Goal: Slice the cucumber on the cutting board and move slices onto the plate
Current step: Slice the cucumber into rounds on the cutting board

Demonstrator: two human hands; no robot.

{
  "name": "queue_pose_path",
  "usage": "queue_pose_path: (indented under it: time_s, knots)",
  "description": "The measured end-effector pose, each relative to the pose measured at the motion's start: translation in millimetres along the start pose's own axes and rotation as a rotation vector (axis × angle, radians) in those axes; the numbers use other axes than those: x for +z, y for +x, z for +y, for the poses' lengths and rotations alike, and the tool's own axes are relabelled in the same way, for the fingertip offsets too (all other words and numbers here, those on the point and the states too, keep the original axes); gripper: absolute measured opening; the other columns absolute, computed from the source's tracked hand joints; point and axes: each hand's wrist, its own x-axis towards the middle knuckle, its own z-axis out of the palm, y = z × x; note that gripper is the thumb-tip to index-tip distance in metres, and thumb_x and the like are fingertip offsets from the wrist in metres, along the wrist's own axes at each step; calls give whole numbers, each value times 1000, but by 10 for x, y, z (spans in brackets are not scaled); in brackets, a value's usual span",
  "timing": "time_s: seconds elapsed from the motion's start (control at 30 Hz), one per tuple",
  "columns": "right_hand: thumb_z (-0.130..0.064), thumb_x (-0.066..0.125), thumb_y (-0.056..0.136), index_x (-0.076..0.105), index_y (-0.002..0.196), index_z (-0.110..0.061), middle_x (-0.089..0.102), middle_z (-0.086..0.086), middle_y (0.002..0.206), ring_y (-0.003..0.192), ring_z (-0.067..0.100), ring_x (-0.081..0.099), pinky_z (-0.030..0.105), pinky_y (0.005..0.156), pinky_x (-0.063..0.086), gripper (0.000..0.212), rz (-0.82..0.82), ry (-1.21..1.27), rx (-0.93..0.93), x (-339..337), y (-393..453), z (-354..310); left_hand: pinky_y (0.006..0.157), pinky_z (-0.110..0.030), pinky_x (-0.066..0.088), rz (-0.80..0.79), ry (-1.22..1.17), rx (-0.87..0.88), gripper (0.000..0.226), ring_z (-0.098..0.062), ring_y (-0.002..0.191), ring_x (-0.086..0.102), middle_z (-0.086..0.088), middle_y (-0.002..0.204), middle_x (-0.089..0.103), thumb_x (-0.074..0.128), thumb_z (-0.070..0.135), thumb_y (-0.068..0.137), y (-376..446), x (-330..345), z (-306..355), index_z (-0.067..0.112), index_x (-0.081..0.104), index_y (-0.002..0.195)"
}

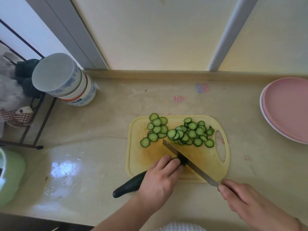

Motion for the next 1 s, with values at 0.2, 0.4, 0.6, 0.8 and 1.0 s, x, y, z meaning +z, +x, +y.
queue_pose_path:
  time_s: [0.2,0.4,0.6,0.8,1.0]
  knots:
    - [-59,36,86,41,68,-13,37,-6,53,51,6,35,19,52,29,50,48,-64,-7,-3,30,-6,99,-36,49,10,-31,41,31,-28,114,59,-10,120,64,74,-1,87,12,16,-94,2,70,118]
    - [-67,34,81,40,71,-16,36,-3,53,51,6,34,24,52,28,52,64,-48,-16,-78,-97,-38,100,-32,47,20,-36,46,30,-28,113,59,-9,120,65,72,-1,88,32,22,-112,1,70,118]
    - [-97,18,63,38,73,-13,36,-1,54,51,8,35,24,52,29,87,84,-109,27,-91,-143,-27,98,-33,50,21,-24,54,29,-28,113,60,-9,122,66,70,2,91,33,31,-134,2,69,120]
    - [-92,18,70,38,74,-18,41,0,56,52,9,39,26,54,34,77,80,-124,9,-91,-125,-27,98,-34,51,25,-27,43,29,-28,114,61,-9,124,65,70,3,92,19,58,-127,2,69,121]
    - [-69,26,85,40,70,-14,38,-1,56,52,8,36,32,55,36,59,42,-90,-3,-29,10,-79,99,-34,49,27,-29,29,33,-28,115,60,-8,123,66,74,1,87,18,76,-115,2,71,120]
